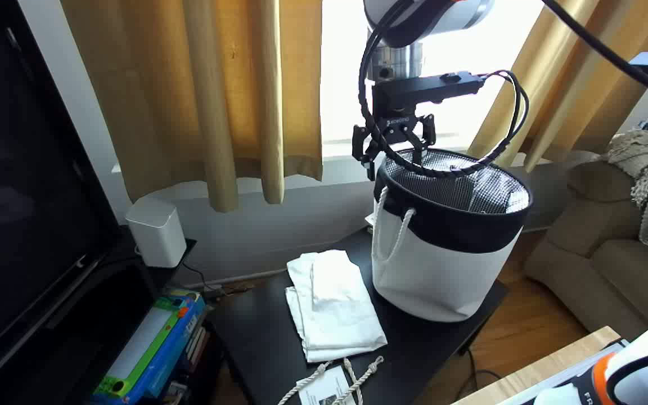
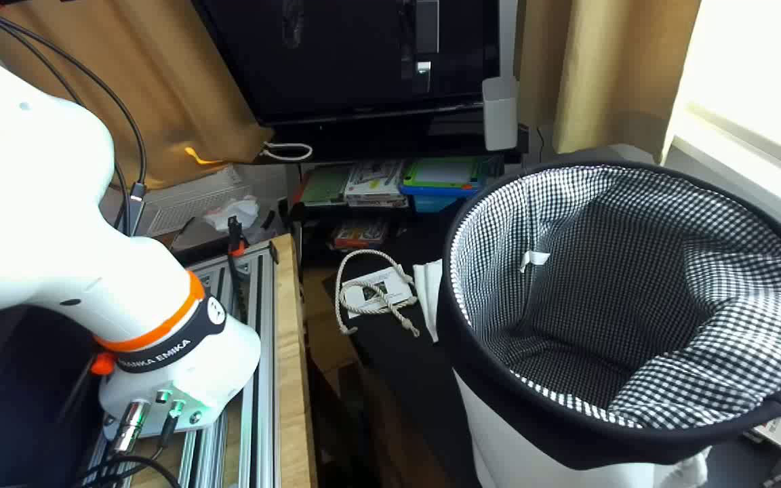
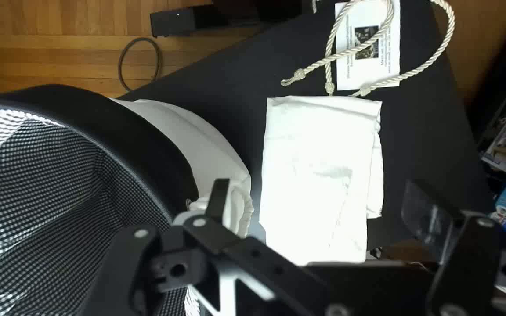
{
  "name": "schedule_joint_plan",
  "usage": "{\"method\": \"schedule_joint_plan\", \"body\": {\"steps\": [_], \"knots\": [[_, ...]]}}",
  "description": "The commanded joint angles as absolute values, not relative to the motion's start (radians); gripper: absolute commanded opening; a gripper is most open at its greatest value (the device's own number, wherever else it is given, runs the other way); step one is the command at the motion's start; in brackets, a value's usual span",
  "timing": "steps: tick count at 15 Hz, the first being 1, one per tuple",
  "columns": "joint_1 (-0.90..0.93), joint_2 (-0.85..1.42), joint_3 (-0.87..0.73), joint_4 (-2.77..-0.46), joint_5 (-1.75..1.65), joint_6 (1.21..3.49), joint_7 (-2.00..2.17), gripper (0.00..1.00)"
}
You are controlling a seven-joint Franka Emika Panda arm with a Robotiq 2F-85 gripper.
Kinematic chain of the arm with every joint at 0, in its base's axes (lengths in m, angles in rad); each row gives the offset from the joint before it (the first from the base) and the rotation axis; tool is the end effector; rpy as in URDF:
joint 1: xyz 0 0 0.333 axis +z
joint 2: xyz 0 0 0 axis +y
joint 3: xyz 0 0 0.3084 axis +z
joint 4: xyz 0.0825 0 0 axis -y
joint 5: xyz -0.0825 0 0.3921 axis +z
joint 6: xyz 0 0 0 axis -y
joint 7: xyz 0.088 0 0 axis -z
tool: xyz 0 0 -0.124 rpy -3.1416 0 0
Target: Put the cloth on the edge of the laundry basket
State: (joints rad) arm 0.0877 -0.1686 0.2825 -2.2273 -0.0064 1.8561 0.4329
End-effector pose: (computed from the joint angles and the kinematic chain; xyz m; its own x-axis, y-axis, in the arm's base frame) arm 0.4438 0.1729 0.3976 0.9829 -0.0793 -0.1664 -0.0570 -0.9893 0.1346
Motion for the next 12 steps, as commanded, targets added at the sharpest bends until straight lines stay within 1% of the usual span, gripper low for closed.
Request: {"method": "schedule_joint_plan", "body": {"steps": [1, 9, 12], "knots": [[0.113, -0.167, 0.258, -2.226, -0.011, 1.854, 0.436, 1.0], [0.113, -0.165, 0.258, -2.225, -0.011, 1.854, 0.436, 1.0], [0.152, -0.019, 0.312, -2.181, -0.11, 1.82, 0.497, 1.0]]}}
